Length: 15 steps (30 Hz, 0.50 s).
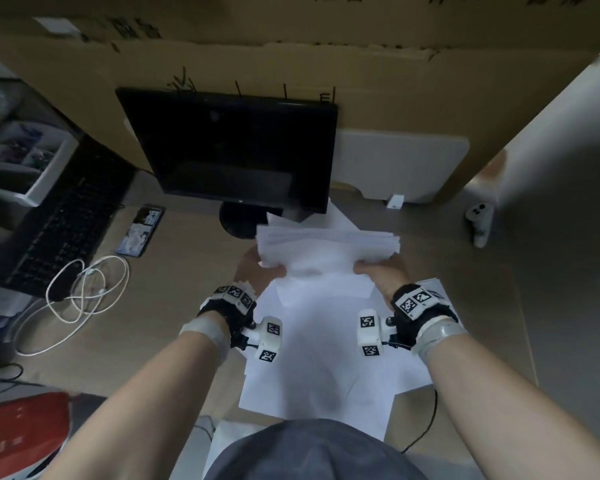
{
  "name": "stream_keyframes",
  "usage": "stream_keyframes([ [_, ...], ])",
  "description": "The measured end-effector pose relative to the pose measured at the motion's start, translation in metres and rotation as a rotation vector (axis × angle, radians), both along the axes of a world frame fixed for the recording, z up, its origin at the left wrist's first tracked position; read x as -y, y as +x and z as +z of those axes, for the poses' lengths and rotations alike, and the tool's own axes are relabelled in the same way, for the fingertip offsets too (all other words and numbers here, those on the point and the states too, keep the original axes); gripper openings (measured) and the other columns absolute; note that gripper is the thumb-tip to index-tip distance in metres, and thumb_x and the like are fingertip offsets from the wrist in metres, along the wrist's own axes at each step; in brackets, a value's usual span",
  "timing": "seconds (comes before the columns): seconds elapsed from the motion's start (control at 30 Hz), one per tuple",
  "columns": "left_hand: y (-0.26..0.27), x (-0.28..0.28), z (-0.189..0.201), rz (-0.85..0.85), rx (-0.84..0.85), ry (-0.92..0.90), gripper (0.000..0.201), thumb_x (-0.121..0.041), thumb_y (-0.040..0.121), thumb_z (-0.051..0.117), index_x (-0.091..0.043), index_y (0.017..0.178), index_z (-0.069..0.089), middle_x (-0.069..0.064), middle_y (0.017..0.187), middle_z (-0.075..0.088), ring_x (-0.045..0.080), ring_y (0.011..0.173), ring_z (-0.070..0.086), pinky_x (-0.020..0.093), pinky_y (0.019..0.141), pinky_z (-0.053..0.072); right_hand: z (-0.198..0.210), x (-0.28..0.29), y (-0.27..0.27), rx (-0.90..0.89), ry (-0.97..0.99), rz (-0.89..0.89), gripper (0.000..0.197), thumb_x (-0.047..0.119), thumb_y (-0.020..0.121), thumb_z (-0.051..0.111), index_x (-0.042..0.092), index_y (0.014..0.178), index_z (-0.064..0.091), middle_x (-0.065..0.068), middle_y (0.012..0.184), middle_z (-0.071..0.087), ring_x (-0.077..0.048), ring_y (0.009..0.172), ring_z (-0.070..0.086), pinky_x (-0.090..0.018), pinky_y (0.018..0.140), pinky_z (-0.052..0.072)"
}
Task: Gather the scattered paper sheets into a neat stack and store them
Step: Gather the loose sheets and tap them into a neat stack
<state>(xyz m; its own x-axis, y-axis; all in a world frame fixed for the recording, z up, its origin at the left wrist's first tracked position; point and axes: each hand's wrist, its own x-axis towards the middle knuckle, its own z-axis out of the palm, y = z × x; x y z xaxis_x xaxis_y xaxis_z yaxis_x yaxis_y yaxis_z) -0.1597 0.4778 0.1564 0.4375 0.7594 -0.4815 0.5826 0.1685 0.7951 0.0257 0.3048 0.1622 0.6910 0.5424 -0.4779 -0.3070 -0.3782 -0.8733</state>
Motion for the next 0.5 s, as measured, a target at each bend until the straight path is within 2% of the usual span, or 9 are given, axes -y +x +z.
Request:
stream_keyframes([
  [0.1, 0.006, 0.004, 0.001, -0.05, 0.018, -0.025, 0.051, -0.001, 0.069, 0.078, -0.01, 0.113, 0.055, 0.002, 0.108, 0.065, 0.02, 0.1, 0.062, 0.029, 0.078, 0.048, -0.001, 0.005, 0.002, 0.036, -0.013, 0.048, 0.019, -0.01, 0.071, 0.07, 0.006, 0.081, 0.07, -0.003, 0.078, 0.07, -0.019, 0.075, 0.065, -0.027, 0.071, 0.051],
  [0.2, 0.014, 0.008, 0.003, -0.179, -0.012, 0.017, 0.06, -0.003, 0.066, 0.078, -0.008, 0.121, 0.054, 0.006, 0.112, 0.066, 0.025, 0.104, 0.062, 0.026, 0.076, 0.047, -0.001, 0.004, 0.003, 0.031, -0.032, 0.073, 0.02, -0.01, 0.069, 0.07, 0.006, 0.079, 0.069, -0.005, 0.079, 0.069, -0.02, 0.075, 0.065, -0.029, 0.071, 0.052],
  [0.3, 0.021, 0.011, 0.005, -0.16, -0.03, 0.045, 0.058, -0.002, 0.07, 0.076, -0.004, 0.123, 0.052, 0.008, 0.108, 0.064, 0.028, 0.105, 0.06, 0.03, 0.077, 0.051, 0.0, 0.002, 0.004, 0.038, -0.023, 0.036, 0.019, -0.011, 0.069, 0.07, 0.006, 0.075, 0.069, -0.007, 0.078, 0.068, -0.021, 0.073, 0.063, -0.03, 0.071, 0.052],
  [0.37, 0.023, 0.01, 0.007, -0.123, -0.087, 0.069, 0.052, -0.002, 0.075, 0.074, 0.005, 0.122, 0.053, 0.005, 0.101, 0.063, 0.03, 0.106, 0.06, 0.038, 0.083, 0.051, -0.003, 0.001, 0.005, 0.04, -0.022, 0.014, 0.018, -0.011, 0.069, 0.071, 0.003, 0.08, 0.07, -0.01, 0.082, 0.07, -0.022, 0.076, 0.065, -0.034, 0.075, 0.054],
  [0.4, 0.024, 0.008, 0.006, -0.127, -0.088, 0.062, 0.051, -0.003, 0.074, 0.074, 0.007, 0.12, 0.054, 0.008, 0.103, 0.064, 0.033, 0.108, 0.06, 0.04, 0.083, 0.051, -0.005, 0.001, 0.007, 0.045, -0.027, 0.015, 0.019, -0.009, 0.069, 0.072, 0.002, 0.085, 0.071, -0.01, 0.086, 0.071, -0.022, 0.079, 0.067, -0.035, 0.078, 0.055],
  [0.5, 0.024, 0.002, -0.004, -0.199, -0.07, 0.015, 0.045, -0.006, 0.07, 0.076, -0.003, 0.112, 0.06, 0.011, 0.105, 0.067, 0.034, 0.106, 0.062, 0.036, 0.082, 0.049, -0.01, 0.002, 0.009, 0.051, -0.084, 0.079, 0.03, -0.001, 0.071, 0.077, 0.004, 0.099, 0.068, -0.006, 0.096, 0.072, -0.024, 0.091, 0.067, -0.03, 0.077, 0.054],
])
